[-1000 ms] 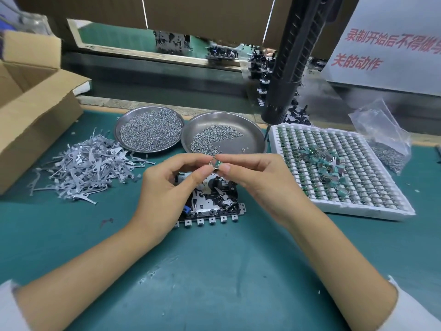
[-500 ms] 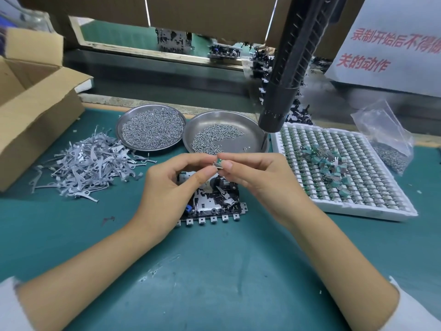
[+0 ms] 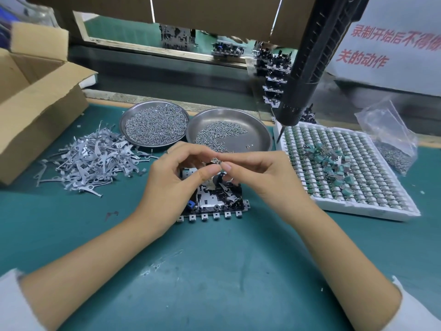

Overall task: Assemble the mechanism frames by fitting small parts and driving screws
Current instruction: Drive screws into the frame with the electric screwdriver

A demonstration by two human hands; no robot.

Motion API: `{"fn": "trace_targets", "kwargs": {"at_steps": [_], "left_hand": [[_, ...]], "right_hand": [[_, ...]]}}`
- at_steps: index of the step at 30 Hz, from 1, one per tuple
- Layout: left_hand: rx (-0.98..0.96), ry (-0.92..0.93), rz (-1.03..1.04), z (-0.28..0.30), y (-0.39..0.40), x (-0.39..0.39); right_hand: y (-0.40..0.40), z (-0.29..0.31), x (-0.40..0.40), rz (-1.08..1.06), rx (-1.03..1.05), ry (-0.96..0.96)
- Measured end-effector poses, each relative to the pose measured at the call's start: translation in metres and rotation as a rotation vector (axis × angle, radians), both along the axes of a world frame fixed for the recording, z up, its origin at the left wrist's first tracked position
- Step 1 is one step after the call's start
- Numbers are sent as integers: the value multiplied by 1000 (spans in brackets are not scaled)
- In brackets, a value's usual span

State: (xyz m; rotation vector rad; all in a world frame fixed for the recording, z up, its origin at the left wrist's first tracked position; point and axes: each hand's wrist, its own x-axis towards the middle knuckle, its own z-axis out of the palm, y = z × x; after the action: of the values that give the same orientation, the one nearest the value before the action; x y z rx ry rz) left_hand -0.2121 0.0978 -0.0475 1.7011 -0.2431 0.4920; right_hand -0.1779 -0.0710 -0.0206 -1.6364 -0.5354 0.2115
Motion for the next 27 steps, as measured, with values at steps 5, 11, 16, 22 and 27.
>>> {"fn": "trace_targets", "kwargs": {"at_steps": [5, 11, 16, 22, 27], "left_hand": [[-9, 3, 2, 0, 3, 2], [77, -13, -4, 5, 6, -2], [214, 52, -29, 7, 11, -7], [214, 85, -4, 1, 32, -19], [74, 95, 92, 4, 34, -12]], "right_hand": [[1, -1, -1, -27, -17, -39], [3, 1, -5, -77, -51, -100], [1, -5, -14, -132, -171, -211], [3, -22, -27, -97, -300, -428], [9, -30, -30, -116, -362, -685]]}}
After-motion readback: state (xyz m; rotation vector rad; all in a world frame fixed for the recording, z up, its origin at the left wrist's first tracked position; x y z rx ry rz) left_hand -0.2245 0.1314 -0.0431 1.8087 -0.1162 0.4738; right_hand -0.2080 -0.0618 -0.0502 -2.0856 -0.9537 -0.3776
